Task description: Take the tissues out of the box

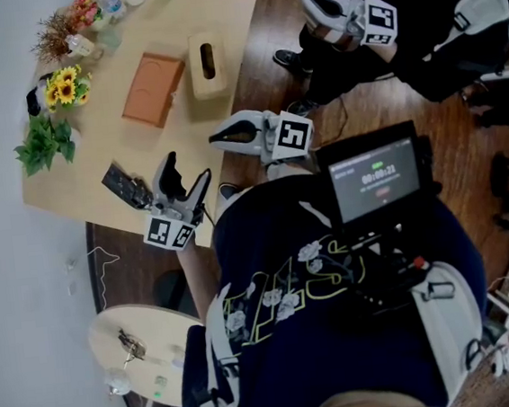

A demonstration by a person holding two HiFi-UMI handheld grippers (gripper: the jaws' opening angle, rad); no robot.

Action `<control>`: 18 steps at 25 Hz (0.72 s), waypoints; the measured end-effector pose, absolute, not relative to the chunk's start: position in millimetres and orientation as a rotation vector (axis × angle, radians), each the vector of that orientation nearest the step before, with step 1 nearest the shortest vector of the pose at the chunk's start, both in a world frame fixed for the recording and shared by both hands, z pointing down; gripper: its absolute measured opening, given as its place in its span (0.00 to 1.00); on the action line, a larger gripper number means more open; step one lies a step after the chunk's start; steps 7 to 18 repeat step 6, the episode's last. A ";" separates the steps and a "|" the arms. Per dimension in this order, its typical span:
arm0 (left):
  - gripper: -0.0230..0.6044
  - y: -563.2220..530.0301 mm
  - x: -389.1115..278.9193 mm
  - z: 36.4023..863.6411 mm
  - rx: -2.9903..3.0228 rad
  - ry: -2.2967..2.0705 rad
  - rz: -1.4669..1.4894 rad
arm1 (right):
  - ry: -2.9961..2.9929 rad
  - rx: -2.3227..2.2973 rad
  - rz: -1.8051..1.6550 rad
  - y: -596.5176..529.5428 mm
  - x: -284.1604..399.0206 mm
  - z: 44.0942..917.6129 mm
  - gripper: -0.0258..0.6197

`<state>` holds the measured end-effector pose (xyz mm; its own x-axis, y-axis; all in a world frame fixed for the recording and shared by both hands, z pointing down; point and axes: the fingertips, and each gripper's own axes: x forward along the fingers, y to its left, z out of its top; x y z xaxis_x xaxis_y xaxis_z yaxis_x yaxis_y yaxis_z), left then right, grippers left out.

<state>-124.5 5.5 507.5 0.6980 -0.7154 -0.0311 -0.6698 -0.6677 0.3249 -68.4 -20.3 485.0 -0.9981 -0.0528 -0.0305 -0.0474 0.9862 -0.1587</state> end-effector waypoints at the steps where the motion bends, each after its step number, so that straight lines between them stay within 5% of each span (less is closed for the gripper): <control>1: 0.63 5.6 -123.9 507.0 2.621 -1.094 -0.224 | 3.095 -0.079 -0.246 -20.3 -68.3 485.1 0.04; 18: 0.63 5.8 -121.8 505.5 2.627 -1.087 -0.220 | 3.095 -0.077 -0.245 -19.4 -67.4 485.9 0.04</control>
